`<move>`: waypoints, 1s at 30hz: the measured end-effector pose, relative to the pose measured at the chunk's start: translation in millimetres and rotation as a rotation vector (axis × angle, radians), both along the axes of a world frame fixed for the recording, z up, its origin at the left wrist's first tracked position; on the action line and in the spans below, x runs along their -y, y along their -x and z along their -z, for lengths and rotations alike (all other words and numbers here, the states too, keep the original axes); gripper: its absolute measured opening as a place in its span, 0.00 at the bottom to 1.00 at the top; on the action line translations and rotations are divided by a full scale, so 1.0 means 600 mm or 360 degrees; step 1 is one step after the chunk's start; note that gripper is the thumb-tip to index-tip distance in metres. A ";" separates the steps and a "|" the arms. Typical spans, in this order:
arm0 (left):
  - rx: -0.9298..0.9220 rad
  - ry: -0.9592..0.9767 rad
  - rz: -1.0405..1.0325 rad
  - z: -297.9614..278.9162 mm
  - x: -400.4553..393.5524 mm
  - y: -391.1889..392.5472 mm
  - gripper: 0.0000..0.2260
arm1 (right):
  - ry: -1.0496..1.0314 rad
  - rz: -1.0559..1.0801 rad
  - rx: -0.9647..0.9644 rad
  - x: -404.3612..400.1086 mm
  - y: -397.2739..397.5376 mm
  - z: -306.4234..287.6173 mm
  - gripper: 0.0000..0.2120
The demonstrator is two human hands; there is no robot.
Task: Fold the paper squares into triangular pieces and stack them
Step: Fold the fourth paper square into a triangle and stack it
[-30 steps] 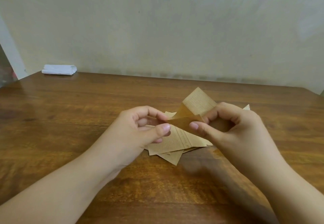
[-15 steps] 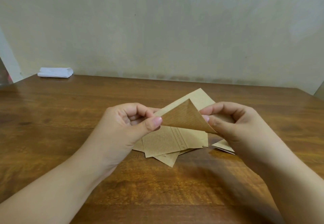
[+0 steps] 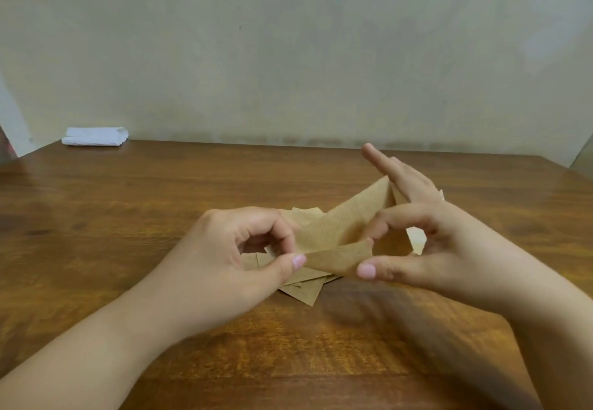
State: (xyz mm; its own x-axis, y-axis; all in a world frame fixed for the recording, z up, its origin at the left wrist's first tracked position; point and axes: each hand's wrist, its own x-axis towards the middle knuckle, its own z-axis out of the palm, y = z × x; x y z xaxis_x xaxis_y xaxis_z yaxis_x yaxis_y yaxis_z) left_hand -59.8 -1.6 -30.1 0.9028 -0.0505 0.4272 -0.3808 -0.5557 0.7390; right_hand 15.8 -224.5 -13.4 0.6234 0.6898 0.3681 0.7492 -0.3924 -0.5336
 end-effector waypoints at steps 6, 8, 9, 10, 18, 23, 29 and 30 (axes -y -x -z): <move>-0.0062 0.0193 0.0187 0.002 -0.003 -0.002 0.06 | 0.0029 -0.0059 -0.0279 -0.009 0.013 -0.008 0.14; -0.0064 0.0340 0.0200 0.004 -0.001 -0.006 0.07 | -0.0036 0.0041 -0.0446 -0.017 0.020 -0.011 0.15; -0.0056 0.0425 0.0199 0.004 0.000 -0.008 0.06 | -0.0105 0.0077 -0.0511 -0.020 0.022 -0.011 0.16; -0.0050 0.0513 0.0192 0.005 0.001 -0.010 0.06 | -0.0199 0.0103 -0.0570 -0.024 0.023 -0.010 0.16; -0.0074 0.1105 0.0084 0.006 0.020 -0.015 0.06 | -0.0846 0.0197 -0.0934 -0.044 0.025 0.002 0.10; -0.0112 0.1264 0.0018 0.005 0.029 -0.012 0.05 | -0.0892 0.0271 -0.0868 -0.048 0.027 0.003 0.10; -0.0166 0.1325 -0.0081 0.006 0.032 -0.009 0.04 | -0.0810 0.0405 -0.0787 -0.049 0.030 0.005 0.13; -0.0175 0.1337 -0.0091 0.005 0.033 -0.009 0.04 | -0.0794 0.0432 -0.0772 -0.050 0.031 0.005 0.13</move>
State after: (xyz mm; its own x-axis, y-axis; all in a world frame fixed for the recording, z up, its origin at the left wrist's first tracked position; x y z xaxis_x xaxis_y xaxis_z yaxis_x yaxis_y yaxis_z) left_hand -54.3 -21.1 -33.2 0.9329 0.2912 0.2120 -0.2707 0.1782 0.9460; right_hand -2.6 -194.8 -16.7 0.9201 0.3114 0.2374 0.2957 -0.1549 -0.9427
